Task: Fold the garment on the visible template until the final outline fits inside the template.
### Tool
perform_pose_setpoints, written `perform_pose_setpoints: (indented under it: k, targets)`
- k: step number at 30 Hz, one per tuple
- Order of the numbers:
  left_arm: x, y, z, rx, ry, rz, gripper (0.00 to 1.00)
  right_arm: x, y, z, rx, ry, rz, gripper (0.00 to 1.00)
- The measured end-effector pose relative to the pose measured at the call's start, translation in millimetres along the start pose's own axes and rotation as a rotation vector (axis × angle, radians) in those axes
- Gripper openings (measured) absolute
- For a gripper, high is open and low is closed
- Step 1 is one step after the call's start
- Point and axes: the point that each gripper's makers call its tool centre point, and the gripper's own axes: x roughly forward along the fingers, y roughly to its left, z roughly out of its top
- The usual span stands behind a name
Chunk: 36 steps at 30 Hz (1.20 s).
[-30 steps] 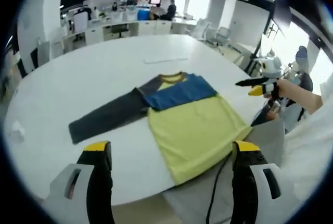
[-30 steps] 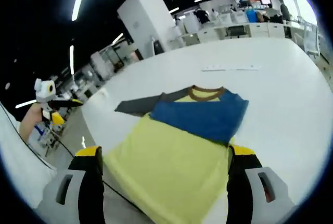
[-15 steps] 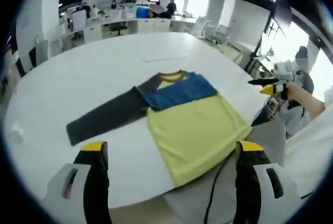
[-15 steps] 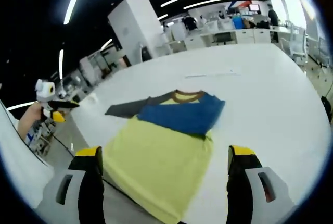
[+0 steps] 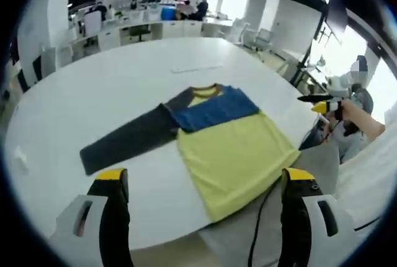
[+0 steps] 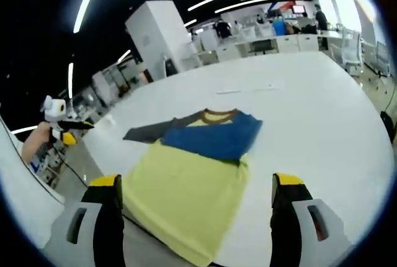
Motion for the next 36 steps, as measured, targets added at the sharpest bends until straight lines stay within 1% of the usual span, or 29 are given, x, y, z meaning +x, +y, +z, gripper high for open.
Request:
perform_pose_setpoints:
  k: [5,10,12,16,20,23,24,29,32,34,36]
  targets:
    - [2,6.1,-1.4,-0.038,0.003,0.000,0.99,-1,-1,3.5,0.000,-0.022,-0.004,1.00]
    - [5,10.9,2.3,-0.057,-0.008,0.002,0.99,-2,0,-4.6,-0.008,-0.008,-0.005,1.00]
    - [6,11.4,2.1,-0.057,-0.004,0.002,0.99,-3,-1,-9.7,-0.012,0.007,-0.008,1.00]
    - [5,15.7,0.1,-0.046,0.011,0.007,0.99,-7,-1,-13.3,-0.003,0.000,-0.002,0.99]
    - [5,22.1,1.2,-0.088,-0.001,0.005,0.99,-10,-4,-15.2,0.007,-0.010,-0.011,0.99]
    - [8,26.1,2.0,-0.141,-0.014,-0.011,0.99,-11,-5,-14.9,0.020,-0.023,-0.013,0.99]
    - [8,27.1,2.1,-0.142,-0.015,-0.010,0.99,-11,-5,-14.9,0.023,-0.025,-0.013,0.99]
    - [12,36.3,2.0,-0.193,-0.027,-0.012,0.99,-10,-5,-17.2,0.025,-0.018,-0.015,0.97]
    - [15,42.7,-0.5,-0.203,-0.024,0.002,0.99,-9,-5,-19.1,0.025,-0.010,-0.013,0.98]
    - [17,46.7,-2.7,-0.217,-0.028,0.000,0.99,-8,-6,-19.7,0.027,-0.003,-0.014,0.97]
    - [20,51.7,-8.6,-0.268,-0.028,-0.005,0.99,-7,-6,-18.8,0.030,-0.003,-0.013,0.97]
